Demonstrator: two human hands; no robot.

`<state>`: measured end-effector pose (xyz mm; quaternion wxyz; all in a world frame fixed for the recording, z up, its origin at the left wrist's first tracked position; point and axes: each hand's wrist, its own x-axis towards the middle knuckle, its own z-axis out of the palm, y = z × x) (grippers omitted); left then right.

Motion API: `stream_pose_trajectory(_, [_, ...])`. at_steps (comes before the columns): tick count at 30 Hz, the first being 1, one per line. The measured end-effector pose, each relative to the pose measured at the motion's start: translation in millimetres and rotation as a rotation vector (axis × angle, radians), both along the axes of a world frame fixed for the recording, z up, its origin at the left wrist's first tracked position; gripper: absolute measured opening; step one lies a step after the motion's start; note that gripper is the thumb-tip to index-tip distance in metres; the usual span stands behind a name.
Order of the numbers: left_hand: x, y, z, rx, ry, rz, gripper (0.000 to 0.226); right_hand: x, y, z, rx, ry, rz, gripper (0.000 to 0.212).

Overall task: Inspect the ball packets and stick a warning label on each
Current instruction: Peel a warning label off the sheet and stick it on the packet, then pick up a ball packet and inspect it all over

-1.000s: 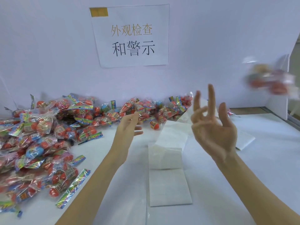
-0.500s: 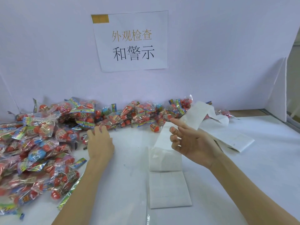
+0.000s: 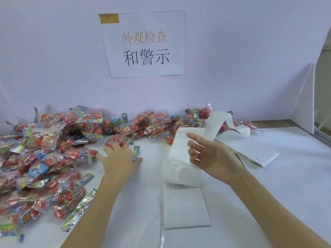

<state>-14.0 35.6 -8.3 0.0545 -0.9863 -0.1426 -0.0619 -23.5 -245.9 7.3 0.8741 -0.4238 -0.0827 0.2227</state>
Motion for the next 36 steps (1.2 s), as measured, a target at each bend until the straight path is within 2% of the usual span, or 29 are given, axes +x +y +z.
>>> stream_pose_trajectory(2, [-1.7,0.3,0.1,-0.074,-0.005,-0.046,0.049,-0.3,0.5,-0.3,-0.016,0.004,-0.003,0.03])
stream_pose_trajectory(4, [-1.0,-2.1,0.9,-0.232,-0.091,-0.173,0.041,-0.4,1.6,-0.8,-0.034,0.008,-0.002,0.03])
stream_pose_trajectory(7, [-1.9,-13.9,5.9,-0.51,-0.257,-0.36,0.044,-0.1,0.7,-1.7,-0.057,-0.007,0.003,0.031])
stream_pose_trajectory(10, [-6.2,-28.5,10.3,-0.678,-0.388,-0.589,0.045,0.6,3.8,-2.7,-0.106,-0.039,-0.041,0.036])
stream_pose_trajectory(15, [-14.2,-50.9,7.1,-0.727,-0.484,-0.849,0.06,-4.3,16.8,-5.3,-0.321,-0.205,-0.059,0.05])
stream_pose_trajectory(18, [-17.4,-57.6,5.0,-0.751,-0.456,-0.948,0.074,-5.3,19.8,-5.4,-0.405,-0.255,-0.157,0.038])
stream_pose_trajectory(21, [-20.6,-60.2,9.7,-0.984,-0.364,-0.838,0.081,-2.4,14.2,-1.6,-0.405,-0.241,-0.205,0.032])
stream_pose_trajectory(24, [-20.7,-63.4,18.7,-1.402,-0.218,-0.625,0.051,-1.7,9.1,2.5,-0.381,-0.233,-0.187,0.033])
stream_pose_trajectory(26, [-19.4,-64.1,20.7,-1.523,-0.185,-0.538,0.026,-4.2,10.8,4.5,-0.423,-0.238,-0.192,0.043])
stream_pose_trajectory(29, [-20.6,-64.0,19.4,-1.615,-0.19,-0.456,0.017,-5.5,14.5,4.4,-0.502,-0.26,-0.289,0.053])
stream_pose_trajectory(31, [-20.0,-64.3,20.6,-1.645,-0.231,-0.412,0.014,-3.9,16.0,3.1,-0.546,-0.273,-0.364,0.048])
stream_pose_trajectory(33, [-18.5,-65.3,20.4,-1.609,-0.292,-0.385,0.013,-2.7,18.0,2.5,-0.569,-0.256,-0.398,0.039])
stream_pose_trajectory(36, [-18.0,-67.0,17.1,-1.488,-0.381,-0.409,0.013,-4.5,20.4,3.2,-0.581,-0.245,-0.378,0.038])
